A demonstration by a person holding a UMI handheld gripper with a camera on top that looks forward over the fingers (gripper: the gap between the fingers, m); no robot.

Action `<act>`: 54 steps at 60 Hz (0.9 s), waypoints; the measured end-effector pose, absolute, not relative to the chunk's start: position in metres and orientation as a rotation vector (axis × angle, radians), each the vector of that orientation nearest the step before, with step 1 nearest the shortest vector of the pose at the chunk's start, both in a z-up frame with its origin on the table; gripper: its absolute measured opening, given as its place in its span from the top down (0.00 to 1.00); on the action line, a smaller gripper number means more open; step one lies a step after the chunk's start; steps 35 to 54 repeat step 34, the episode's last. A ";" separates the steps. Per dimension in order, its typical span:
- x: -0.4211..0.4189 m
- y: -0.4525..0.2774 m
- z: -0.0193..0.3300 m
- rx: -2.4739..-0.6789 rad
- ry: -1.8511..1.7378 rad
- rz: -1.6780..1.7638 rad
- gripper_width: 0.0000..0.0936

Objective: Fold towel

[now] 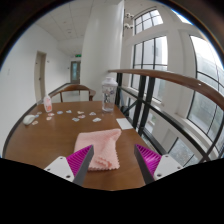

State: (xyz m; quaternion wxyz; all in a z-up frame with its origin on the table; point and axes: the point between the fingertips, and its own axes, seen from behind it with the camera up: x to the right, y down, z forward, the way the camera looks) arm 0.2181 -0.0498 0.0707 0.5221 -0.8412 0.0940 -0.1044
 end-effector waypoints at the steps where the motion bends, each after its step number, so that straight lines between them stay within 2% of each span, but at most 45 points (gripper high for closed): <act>1: 0.214 -0.054 0.074 -2.007 0.221 -0.238 0.09; 14: 0.159 -0.123 0.111 -1.927 0.137 -0.156 0.09; 24: 0.145 -0.159 0.121 -1.892 0.072 -0.174 0.09; 54: 0.151 -0.172 0.118 -1.884 0.095 -0.140 0.11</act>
